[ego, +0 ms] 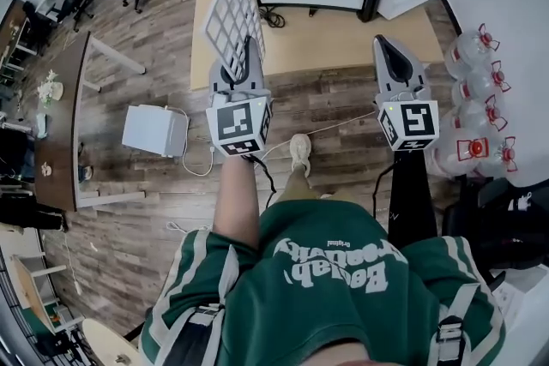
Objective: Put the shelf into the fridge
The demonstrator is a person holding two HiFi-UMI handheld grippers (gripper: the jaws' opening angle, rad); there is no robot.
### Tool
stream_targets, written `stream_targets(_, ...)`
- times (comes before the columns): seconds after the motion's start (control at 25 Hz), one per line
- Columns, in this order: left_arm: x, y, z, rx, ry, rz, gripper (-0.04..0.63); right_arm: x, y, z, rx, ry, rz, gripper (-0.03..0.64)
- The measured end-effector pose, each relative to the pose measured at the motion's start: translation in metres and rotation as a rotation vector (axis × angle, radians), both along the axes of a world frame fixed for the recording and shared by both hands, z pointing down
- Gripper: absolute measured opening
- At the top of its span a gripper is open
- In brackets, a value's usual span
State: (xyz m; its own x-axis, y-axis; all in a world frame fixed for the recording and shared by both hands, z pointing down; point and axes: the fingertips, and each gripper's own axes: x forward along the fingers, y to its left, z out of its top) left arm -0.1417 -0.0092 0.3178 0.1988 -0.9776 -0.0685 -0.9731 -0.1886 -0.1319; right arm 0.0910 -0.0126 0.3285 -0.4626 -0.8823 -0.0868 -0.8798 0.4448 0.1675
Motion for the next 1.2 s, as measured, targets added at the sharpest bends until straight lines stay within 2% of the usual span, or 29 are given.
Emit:
stream_targets(0.24, -0.003, -0.065, 0.006, -0.012, -0.004, 0.046, 0.021, -0.005, -0.059, 0.007, -0.017, 0.002, 0.032, 0.003)
stream_targets(0.44, -0.016, -0.108, 0.014, -0.03, -0.017, 0.045, 0.021, -0.018, -0.098, 0.013, -0.036, 0.007, 0.036, 0.003)
stream_targets(0.8, -0.028, -0.17, 0.024, -0.054, -0.022, 0.078, 0.021, -0.038, -0.159, 0.019, -0.052, 0.024, 0.053, 0.003)
stream_targets(1.2, -0.022, -0.231, 0.045, -0.091, -0.019, 0.168, 0.021, -0.046, -0.213, 0.024, -0.067, 0.033, 0.107, 0.003)
